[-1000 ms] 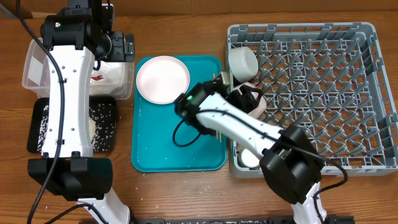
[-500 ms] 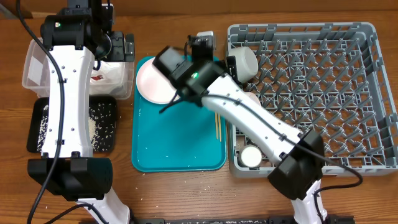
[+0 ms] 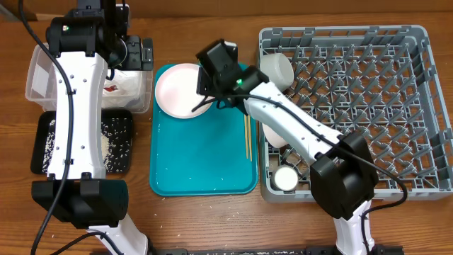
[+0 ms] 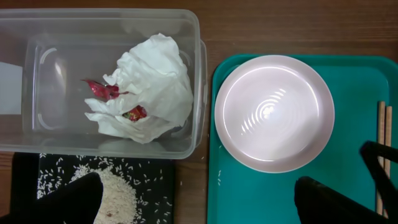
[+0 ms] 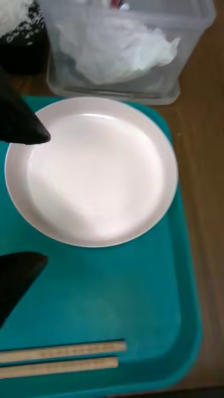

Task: Sort waste into correct bins and load items into the dishwasher
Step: 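Move the right gripper to the large white plate and grasp its rim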

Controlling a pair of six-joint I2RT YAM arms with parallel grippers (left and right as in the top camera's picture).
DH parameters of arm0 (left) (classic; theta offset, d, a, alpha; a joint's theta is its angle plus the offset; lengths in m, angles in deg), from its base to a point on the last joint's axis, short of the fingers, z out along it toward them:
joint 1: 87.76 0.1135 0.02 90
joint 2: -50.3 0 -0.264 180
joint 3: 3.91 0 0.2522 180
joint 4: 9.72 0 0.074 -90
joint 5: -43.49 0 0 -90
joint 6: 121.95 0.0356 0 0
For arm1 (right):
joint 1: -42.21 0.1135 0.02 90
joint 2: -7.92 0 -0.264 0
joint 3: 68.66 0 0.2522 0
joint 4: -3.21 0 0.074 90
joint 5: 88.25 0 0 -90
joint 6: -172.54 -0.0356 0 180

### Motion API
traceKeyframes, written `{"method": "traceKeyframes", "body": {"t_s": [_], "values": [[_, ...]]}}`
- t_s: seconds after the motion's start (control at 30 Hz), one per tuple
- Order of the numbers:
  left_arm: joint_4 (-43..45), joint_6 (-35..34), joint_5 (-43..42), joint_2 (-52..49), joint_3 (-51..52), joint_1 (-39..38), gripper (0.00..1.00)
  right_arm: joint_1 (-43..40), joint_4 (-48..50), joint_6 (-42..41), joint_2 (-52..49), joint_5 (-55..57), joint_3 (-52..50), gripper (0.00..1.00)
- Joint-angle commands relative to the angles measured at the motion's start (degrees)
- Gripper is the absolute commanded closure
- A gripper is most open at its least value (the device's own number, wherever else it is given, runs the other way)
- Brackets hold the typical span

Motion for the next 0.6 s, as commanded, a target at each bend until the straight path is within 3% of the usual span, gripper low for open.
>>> {"method": "traceKeyframes", "body": {"t_s": [0.0,0.47,0.57], "values": [[0.24,-0.31,0.7,0.79,-0.96,-0.11,0.0,-0.07,3.26,-4.72,-1.07,-0.87,-3.58,0.49],[0.24,-0.31,0.7,0.79,-0.96,-0.11,0.0,-0.09,5.14,-9.01,-11.08,-1.27,-3.8,0.63],[0.24,-0.31,0.7,0.79,-0.96,-0.11,0.0,-0.09,2.25,-9.16,-11.15,-2.8,-3.8,0.78]]}}
